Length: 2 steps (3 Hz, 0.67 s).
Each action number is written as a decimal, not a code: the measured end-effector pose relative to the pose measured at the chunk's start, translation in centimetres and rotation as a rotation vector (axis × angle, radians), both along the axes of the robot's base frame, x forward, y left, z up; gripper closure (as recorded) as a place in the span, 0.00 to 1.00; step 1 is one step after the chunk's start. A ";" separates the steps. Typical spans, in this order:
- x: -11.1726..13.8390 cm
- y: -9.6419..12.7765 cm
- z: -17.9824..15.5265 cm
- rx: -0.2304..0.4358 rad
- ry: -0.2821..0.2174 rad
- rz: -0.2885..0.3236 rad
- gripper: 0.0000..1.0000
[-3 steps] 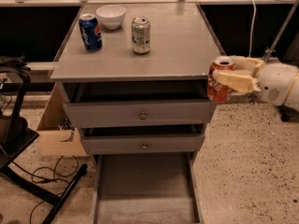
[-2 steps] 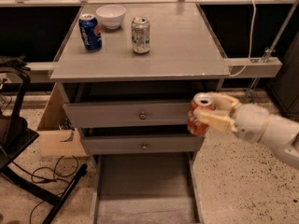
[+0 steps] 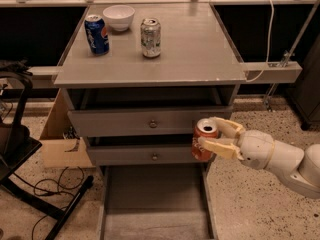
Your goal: Place coke can into bottom drawer
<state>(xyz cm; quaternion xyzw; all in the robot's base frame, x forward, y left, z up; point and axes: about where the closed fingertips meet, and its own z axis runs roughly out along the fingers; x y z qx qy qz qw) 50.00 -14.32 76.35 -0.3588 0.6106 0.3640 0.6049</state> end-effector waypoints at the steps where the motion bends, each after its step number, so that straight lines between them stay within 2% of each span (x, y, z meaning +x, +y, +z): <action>1: 1.1 1.7 -3.2 0.020 0.014 0.041 1.00; 2: 2.4 6.3 -11.9 0.056 0.044 0.132 1.00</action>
Offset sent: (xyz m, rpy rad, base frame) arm 0.0386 0.1162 -0.2413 0.1152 0.0924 0.2383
